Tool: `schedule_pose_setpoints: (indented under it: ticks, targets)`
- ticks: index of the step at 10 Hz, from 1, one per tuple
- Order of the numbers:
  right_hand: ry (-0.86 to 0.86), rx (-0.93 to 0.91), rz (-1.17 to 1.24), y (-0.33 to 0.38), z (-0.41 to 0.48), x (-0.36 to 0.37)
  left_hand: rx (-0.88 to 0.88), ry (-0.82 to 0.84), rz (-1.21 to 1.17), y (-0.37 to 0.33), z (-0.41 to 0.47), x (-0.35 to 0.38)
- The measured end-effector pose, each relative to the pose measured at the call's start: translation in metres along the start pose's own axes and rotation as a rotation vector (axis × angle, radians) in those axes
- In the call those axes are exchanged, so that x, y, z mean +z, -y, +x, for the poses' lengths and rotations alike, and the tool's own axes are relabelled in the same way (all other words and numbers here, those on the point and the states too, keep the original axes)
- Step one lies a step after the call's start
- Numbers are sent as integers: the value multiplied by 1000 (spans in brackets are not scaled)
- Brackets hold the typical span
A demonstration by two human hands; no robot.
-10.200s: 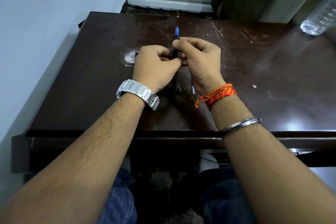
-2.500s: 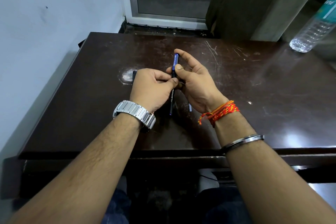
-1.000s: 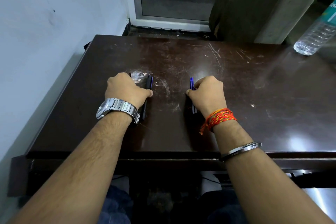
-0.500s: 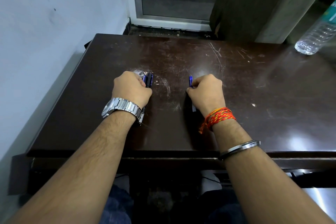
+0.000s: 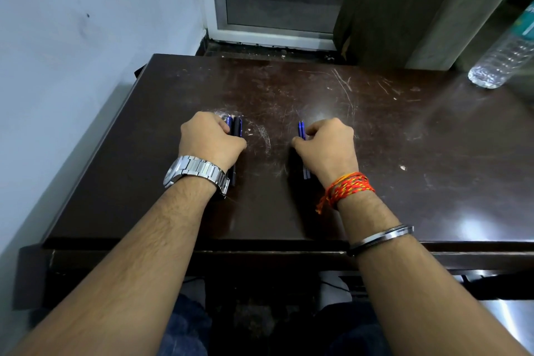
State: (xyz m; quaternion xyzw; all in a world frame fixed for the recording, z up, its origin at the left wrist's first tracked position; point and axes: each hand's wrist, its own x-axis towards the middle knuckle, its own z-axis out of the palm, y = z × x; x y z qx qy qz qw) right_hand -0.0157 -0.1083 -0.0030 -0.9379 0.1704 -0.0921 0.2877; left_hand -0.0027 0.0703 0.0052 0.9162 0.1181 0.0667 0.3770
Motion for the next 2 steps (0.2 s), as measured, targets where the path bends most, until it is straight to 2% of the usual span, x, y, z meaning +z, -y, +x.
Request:
schedule_pose_setpoints:
  ticks: [2]
  targets:
    - [-137,-128,105,13,-13,3,46,-52,-56,1,-6,-3]
